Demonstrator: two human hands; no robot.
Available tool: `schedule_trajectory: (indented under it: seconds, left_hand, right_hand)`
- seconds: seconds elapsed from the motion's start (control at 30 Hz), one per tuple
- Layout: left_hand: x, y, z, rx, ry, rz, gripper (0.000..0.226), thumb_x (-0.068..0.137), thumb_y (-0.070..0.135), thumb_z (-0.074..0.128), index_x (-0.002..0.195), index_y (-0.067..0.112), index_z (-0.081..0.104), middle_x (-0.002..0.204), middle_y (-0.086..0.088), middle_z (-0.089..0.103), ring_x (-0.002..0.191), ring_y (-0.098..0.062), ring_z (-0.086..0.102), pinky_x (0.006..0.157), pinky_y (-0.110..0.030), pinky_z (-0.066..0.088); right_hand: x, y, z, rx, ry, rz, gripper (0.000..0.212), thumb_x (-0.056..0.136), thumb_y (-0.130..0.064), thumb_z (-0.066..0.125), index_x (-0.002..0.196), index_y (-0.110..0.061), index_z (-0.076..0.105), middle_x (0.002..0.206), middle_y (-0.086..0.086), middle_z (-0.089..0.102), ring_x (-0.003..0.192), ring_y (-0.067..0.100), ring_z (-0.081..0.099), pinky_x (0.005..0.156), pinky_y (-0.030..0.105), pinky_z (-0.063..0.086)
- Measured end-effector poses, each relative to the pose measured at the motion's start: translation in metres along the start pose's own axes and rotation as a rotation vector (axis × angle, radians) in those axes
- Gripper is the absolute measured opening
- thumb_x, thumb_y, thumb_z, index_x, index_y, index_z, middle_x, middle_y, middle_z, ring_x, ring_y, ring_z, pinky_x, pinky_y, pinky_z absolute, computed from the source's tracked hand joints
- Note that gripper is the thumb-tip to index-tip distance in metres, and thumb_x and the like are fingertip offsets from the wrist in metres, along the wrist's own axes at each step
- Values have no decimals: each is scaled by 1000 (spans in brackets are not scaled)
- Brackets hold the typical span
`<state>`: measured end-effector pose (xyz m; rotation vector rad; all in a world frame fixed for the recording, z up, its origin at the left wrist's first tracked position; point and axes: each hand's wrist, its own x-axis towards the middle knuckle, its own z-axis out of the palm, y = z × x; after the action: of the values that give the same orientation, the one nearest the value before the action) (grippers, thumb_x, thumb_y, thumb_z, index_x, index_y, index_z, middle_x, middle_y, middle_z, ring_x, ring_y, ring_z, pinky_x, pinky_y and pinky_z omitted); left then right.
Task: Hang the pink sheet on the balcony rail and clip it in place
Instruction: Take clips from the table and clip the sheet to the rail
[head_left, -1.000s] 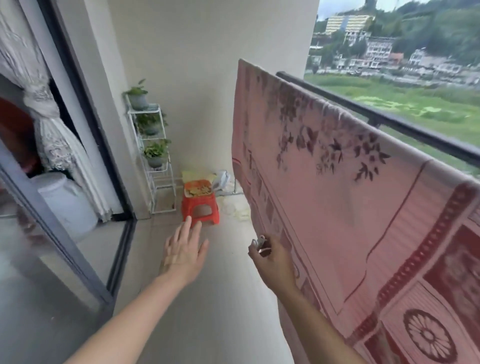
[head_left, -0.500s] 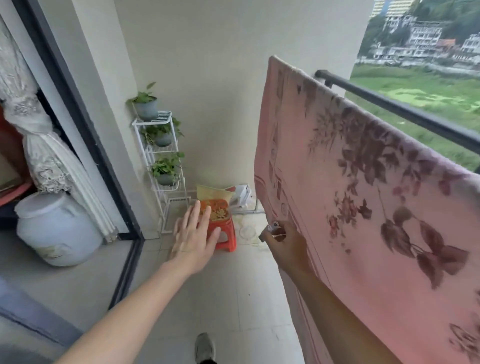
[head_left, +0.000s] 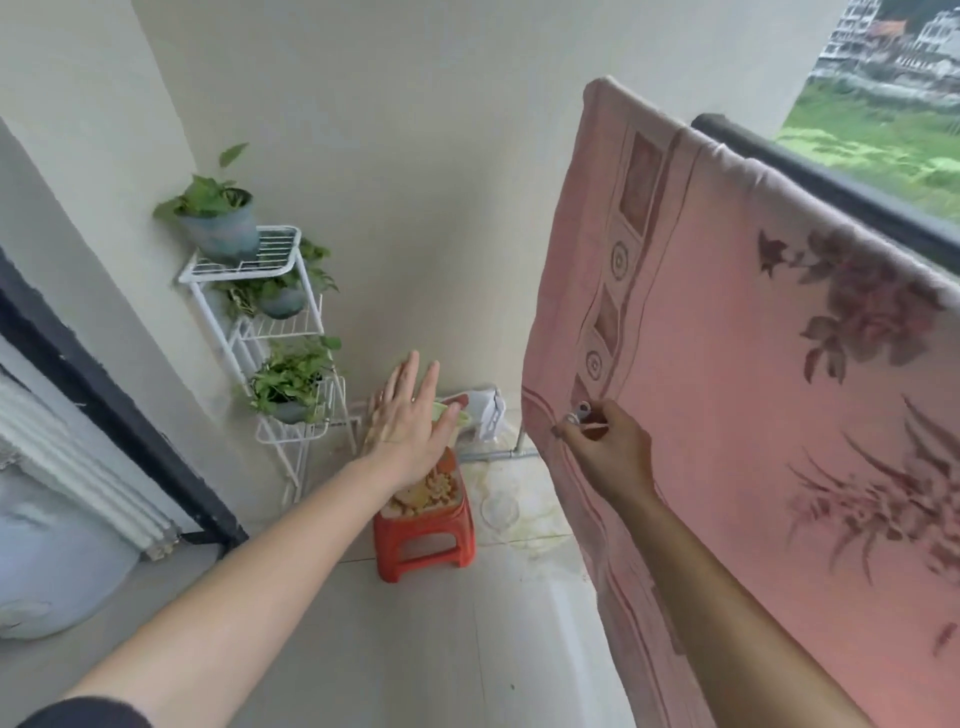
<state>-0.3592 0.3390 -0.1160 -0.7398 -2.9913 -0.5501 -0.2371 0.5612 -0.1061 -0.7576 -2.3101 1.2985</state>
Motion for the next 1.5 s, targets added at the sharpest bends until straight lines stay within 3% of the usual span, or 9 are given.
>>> schedule_trajectory:
  seconds: [0.17, 0.4, 0.57, 0.67, 0.87, 1.03, 1.1, 1.23, 1.5]
  left_hand:
    - [106, -10, 31, -9, -54, -27, 68, 101, 56, 23, 158, 22, 7, 165, -2, -10, 151, -22, -3, 120, -41, 2]
    - [255, -25, 70, 16, -161, -99, 70, 100, 57, 22, 158, 21, 4, 164, -3, -11, 151, -23, -2, 120, -43, 5]
    - [345, -47, 75, 18, -160, -137, 69, 101, 54, 25, 158, 20, 5, 165, -3, -10, 151, -25, 1, 121, -46, 8]
    - [381, -68, 77, 11, -170, -174, 69, 101, 53, 27, 157, 21, 4, 165, -4, -9, 151, -26, 2, 121, -46, 9]
    - [447, -113, 81, -10, -201, -131, 67, 102, 50, 29, 157, 20, 5, 165, -5, -6, 151, -26, 5, 120, -44, 10]
    - [511, -140, 85, -42, -266, 47, 66, 102, 49, 30, 157, 19, 9, 165, -7, -3, 151, -25, 6, 119, -42, 10]
    - [535, -142, 87, -52, -314, 112, 66, 102, 50, 30, 157, 19, 9, 165, -6, -3, 151, -25, 5, 119, -43, 12]
    - [577, -126, 102, -160, -423, 140, 67, 101, 48, 35, 157, 19, 10, 165, -5, 1, 151, -24, 5, 120, -45, 14]
    - [638, -47, 171, -385, -567, 177, 79, 96, 46, 51, 157, 18, 9, 164, -3, 11, 150, -19, 10, 121, -40, 15]
  right_hand:
    - [124, 5, 37, 19, 30, -53, 21, 79, -29, 79, 97, -30, 67, 85, -21, 67, 74, -8, 63, 73, 20, 50]
    - [291, 16, 98, 140, -44, 10, 25, 85, -44, 74, 101, -26, 71, 95, -16, 72, 83, 2, 67, 68, 10, 45]
    - [399, -6, 138, 127, -111, 7, 21, 83, -43, 75, 99, -31, 69, 96, -11, 71, 70, -14, 62, 73, 16, 47]
    - [441, -16, 163, 94, -121, 13, 30, 81, -45, 74, 105, -27, 72, 97, -12, 73, 75, -6, 66, 77, 20, 50]
    - [484, -36, 207, 57, -74, 59, 21, 76, -39, 78, 91, -39, 63, 91, -14, 72, 70, -9, 63, 77, 21, 51]
    - [493, -49, 227, 30, 83, 126, 27, 77, -40, 78, 100, -34, 66, 94, -14, 71, 68, -9, 62, 72, 20, 51]
    - [491, -52, 228, 30, 156, 164, 19, 80, -37, 78, 93, -39, 64, 91, -16, 69, 66, -13, 60, 70, 16, 49]
    - [493, -51, 217, -43, 227, 184, 13, 87, -36, 73, 87, -42, 61, 78, -29, 67, 71, -15, 59, 65, 6, 42]
    - [548, -40, 171, 12, 347, 90, 14, 91, -39, 69, 103, -34, 66, 94, -20, 68, 79, -11, 60, 68, 5, 45]
